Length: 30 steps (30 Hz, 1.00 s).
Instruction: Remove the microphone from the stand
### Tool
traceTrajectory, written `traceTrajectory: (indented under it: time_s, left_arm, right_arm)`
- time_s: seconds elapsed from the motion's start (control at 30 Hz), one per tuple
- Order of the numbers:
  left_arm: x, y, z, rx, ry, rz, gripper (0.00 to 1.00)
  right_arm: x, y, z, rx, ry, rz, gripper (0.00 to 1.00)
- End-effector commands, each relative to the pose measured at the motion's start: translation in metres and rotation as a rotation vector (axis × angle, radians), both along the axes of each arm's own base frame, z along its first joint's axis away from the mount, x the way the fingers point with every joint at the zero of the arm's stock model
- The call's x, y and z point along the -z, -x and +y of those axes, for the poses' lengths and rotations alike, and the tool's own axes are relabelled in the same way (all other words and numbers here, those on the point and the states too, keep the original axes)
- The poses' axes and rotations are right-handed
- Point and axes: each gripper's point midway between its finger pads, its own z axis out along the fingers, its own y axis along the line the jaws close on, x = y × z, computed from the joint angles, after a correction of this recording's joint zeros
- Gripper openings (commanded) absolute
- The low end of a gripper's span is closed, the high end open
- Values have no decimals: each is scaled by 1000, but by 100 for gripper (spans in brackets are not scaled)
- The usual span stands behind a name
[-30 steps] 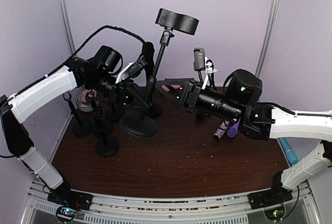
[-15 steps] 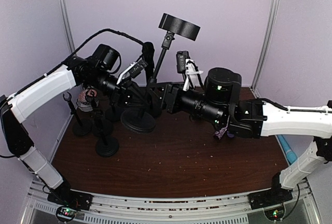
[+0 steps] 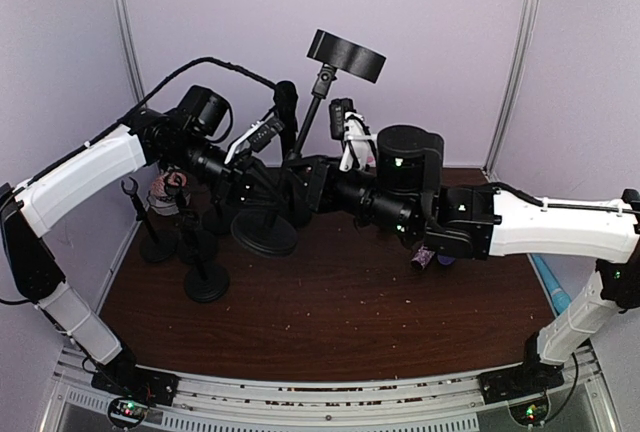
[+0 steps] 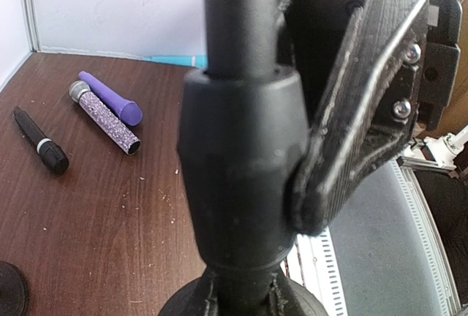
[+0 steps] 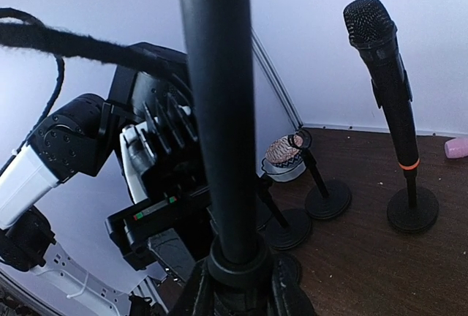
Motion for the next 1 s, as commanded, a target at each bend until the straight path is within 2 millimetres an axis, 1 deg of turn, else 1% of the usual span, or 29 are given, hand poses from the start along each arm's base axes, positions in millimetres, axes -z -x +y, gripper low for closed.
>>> traceTrajectory:
  time_s: [0.0,0.1,0.2,0.3,0.43,0.53,0.63,0.73,0.83,0.9,0.97]
  left_arm:
    - [-28,3,-2,41,95,-93,0]
    - [-30,5,-2,45,100,-81,0]
    - [-32,8,-2,59,112,-55,0]
    - [-38,15,-2,88,137,-7,0]
    - [-53,27,-4,132,177,49,0]
    - [-63,37,-5,169,198,82,0]
    - [-65,45,-6,196,206,105,0]
    - [-64,47,-6,209,209,120,0]
    - [-66,49,-5,219,217,124,0]
    - [-66,49,-5,221,221,124,0]
    - [-66,49,-5,222,221,123,0]
  right_arm:
    - [-40,12,-5,-78,-131,-48,0]
    - [-56,19,-12,-167,-228,-72,0]
    - [-73,37,-21,-325,-378,-109,0]
    - [-81,60,-18,-474,-397,-155,0]
    - [-85,83,-11,-625,-401,-193,1]
    - [-90,94,-10,-706,-431,-216,3]
    - [-93,103,-6,-800,-458,-206,3]
    - [-100,117,-8,-924,-512,-202,4]
    - [-103,124,-12,-1017,-565,-176,9]
    - [-101,124,-14,-1044,-581,-158,17]
    - [-99,121,-15,-1037,-581,-147,23]
